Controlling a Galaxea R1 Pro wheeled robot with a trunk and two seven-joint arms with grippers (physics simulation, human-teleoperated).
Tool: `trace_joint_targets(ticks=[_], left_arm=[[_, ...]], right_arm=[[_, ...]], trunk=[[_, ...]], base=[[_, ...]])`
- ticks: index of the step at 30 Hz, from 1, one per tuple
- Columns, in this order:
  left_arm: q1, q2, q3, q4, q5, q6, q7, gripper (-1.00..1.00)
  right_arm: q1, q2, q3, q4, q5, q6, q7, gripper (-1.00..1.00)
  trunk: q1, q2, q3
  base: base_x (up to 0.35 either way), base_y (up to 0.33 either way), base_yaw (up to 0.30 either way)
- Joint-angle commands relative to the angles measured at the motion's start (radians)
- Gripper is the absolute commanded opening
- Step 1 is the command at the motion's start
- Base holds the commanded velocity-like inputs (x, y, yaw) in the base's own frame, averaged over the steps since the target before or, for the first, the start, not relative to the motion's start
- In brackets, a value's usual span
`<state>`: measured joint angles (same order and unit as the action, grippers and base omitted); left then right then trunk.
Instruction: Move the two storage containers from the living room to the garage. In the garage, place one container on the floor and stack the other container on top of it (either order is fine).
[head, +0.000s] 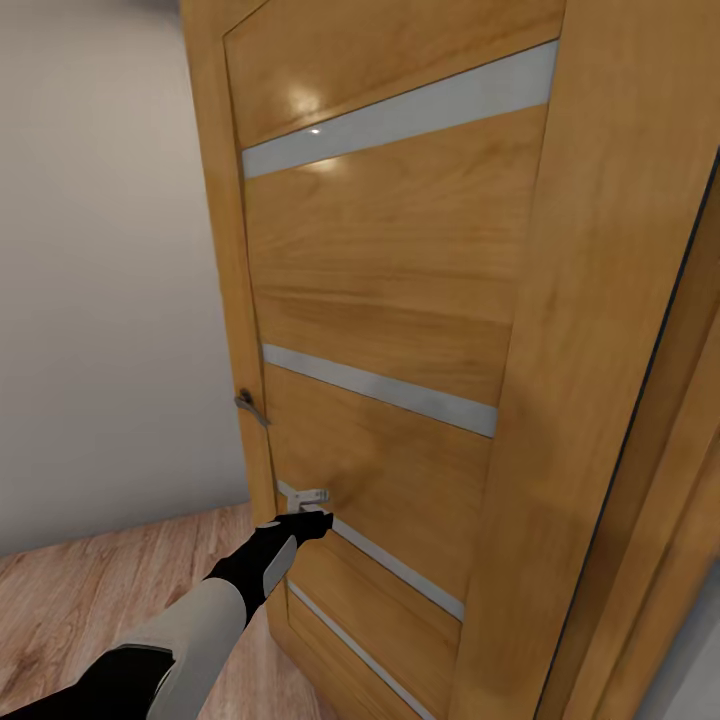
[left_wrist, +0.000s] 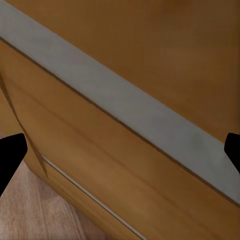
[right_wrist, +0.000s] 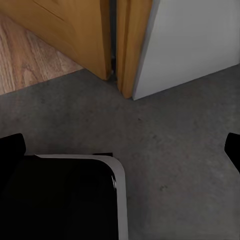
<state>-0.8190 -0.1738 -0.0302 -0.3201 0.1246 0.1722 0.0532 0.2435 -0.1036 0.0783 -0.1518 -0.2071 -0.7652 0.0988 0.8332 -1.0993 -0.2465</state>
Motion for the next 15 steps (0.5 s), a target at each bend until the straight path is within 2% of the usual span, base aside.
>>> trace_joint_targets(ticks=[1,10,15], left_arm=[[0.0,-0.001,-0.005,-0.004,0.021,0.005,0.0,1.0],[0.0,-0.001,-0.005,-0.004,0.021,0.006,0.0,1.0],[0.0,-0.001,-0.005,-0.004,0.021,0.006,0.0,1.0]], right_arm=[[0.0,-0.001,0.008,-0.002,-0.011,-0.001,0.004,1.0],[0.0,-0.001,0.008,-0.002,-0.011,-0.002,0.004,1.0],[0.0,-0.001,0.008,-0.002,-0.011,-0.002,0.004,1.0]], trunk=[[0.0,-0.001,-0.001],[0.0,-0.001,0.004],[0.0,-0.001,0.004]], base=[[0.0,0.0,-0.02],[0.0,0.0,-0.204],[0.0,0.001,-0.075]])
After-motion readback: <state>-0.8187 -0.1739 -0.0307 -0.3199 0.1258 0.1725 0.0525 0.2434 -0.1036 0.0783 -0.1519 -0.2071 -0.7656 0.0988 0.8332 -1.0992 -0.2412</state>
